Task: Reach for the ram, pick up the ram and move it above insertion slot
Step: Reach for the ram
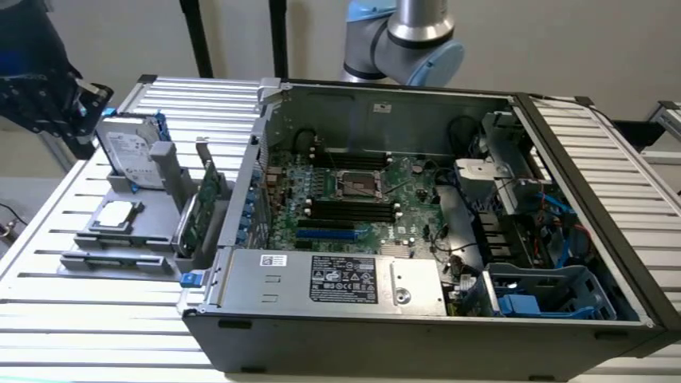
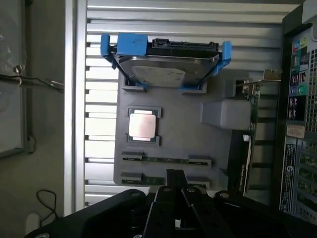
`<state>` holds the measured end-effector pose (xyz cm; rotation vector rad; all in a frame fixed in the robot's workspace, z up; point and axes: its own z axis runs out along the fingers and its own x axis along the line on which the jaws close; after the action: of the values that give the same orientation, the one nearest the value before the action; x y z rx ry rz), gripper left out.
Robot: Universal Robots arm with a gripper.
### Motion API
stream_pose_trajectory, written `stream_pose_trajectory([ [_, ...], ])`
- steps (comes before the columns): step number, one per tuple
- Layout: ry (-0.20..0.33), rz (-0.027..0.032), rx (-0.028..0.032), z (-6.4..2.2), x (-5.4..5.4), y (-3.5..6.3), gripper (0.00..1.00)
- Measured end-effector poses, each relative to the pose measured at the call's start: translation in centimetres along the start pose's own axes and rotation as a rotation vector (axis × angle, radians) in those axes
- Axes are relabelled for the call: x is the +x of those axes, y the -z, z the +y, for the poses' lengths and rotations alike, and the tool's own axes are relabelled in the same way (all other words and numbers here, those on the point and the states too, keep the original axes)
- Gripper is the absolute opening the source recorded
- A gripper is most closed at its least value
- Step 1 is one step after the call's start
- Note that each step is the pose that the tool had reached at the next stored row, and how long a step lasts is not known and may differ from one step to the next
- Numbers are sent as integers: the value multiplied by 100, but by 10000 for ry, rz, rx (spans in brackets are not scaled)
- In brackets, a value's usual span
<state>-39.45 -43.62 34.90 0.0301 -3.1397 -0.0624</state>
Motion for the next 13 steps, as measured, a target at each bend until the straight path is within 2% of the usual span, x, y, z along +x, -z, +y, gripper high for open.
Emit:
stream_pose_trajectory([
  [13,0,0,0,-420,-49,-41,11],
])
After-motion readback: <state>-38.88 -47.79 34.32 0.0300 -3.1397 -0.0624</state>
